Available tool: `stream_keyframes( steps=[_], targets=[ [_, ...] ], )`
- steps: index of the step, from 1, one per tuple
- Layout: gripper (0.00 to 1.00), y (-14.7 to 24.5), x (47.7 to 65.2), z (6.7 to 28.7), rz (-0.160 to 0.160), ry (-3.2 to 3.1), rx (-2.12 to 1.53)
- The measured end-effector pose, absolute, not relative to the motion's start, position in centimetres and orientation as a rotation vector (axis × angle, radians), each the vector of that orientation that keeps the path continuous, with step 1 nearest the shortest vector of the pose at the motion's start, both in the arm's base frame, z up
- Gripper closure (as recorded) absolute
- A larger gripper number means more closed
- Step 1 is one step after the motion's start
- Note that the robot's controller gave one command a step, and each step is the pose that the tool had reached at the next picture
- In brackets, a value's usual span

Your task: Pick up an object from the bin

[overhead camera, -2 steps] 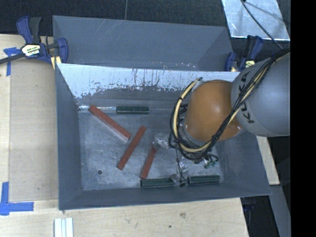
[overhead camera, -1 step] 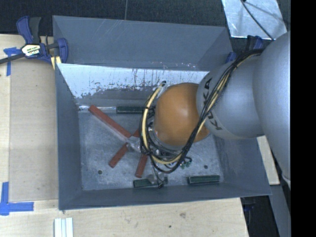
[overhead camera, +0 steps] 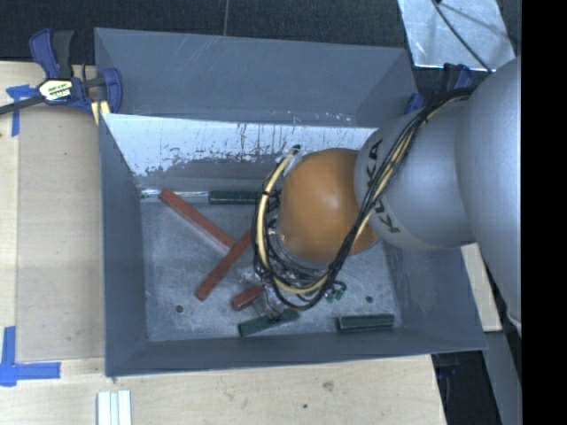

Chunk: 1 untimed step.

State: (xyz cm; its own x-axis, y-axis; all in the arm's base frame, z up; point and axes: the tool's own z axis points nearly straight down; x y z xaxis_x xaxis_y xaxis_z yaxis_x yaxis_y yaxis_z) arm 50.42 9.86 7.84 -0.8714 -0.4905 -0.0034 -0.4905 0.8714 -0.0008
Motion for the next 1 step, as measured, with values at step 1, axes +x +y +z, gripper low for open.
stream_keyframes(
  steps=[1],
  targets=[
    [1.0,8.96,49.01,23.26,-0.003,2.776,-1.455]
  ],
)
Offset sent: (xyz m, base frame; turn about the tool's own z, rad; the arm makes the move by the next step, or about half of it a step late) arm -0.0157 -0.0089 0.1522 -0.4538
